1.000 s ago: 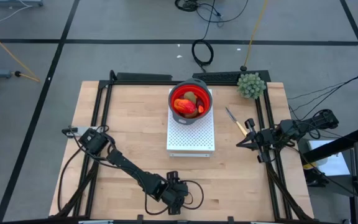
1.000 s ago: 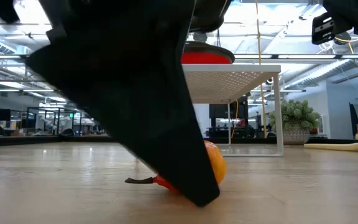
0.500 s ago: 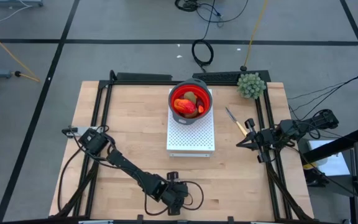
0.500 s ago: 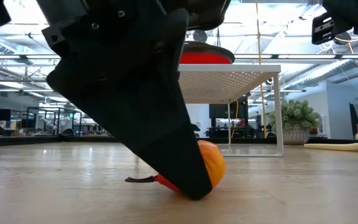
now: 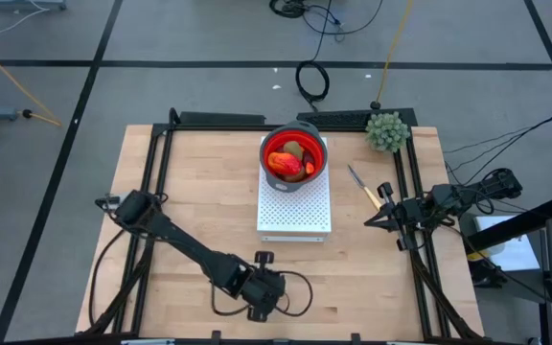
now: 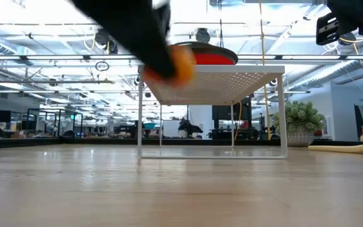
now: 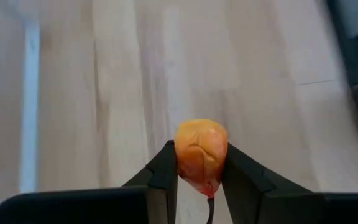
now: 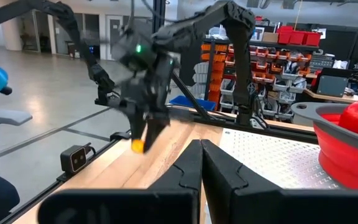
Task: Pick & Place Fruit
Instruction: Put the orange pear into the red strainer bowl
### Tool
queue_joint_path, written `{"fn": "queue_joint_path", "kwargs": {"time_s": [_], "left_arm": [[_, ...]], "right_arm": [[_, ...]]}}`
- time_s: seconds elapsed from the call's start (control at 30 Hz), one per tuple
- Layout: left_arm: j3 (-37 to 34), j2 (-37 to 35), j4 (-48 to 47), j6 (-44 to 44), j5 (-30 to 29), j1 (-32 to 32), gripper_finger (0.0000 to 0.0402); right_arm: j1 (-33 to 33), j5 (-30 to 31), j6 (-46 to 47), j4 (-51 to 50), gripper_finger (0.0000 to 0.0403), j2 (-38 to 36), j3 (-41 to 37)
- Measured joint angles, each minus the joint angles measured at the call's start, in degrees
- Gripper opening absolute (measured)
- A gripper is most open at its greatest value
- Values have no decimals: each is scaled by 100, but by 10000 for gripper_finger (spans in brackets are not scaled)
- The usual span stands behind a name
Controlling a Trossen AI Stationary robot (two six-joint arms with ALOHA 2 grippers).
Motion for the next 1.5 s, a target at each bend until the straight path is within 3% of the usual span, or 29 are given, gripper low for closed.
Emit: {"fn": "queue_joint_path", "kwargs": {"time_s": [0.27, 0.4, 0.8, 1.0, 1.1, 1.3, 1.5], "left_arm": [[2, -637, 138, 1308, 82, -27, 92], [2, -834, 558, 1906, 407, -76, 92], [4, -921, 2287, 3572, 2221, -323, 92], [4, -921, 2808, 4369, 3688, -417, 93], [4, -921, 2969, 4711, 4105, -484, 93], [4, -919, 2996, 4959, 3910, -604, 93], [4, -919, 3609, 3693, 2534, -634, 93]], "right_arm": [[1, -1, 0, -1, 0, 0, 0], [2, -2, -2, -2, 0, 0, 0], [2, -2, -20, -3, 0, 0, 0], [2, -2, -22, -2, 0, 0, -2], [2, -2, -22, -3, 0, 0, -2], [2, -2, -22, -4, 0, 0, -2], [2, -2, -20, -2, 0, 0, -2]]}}
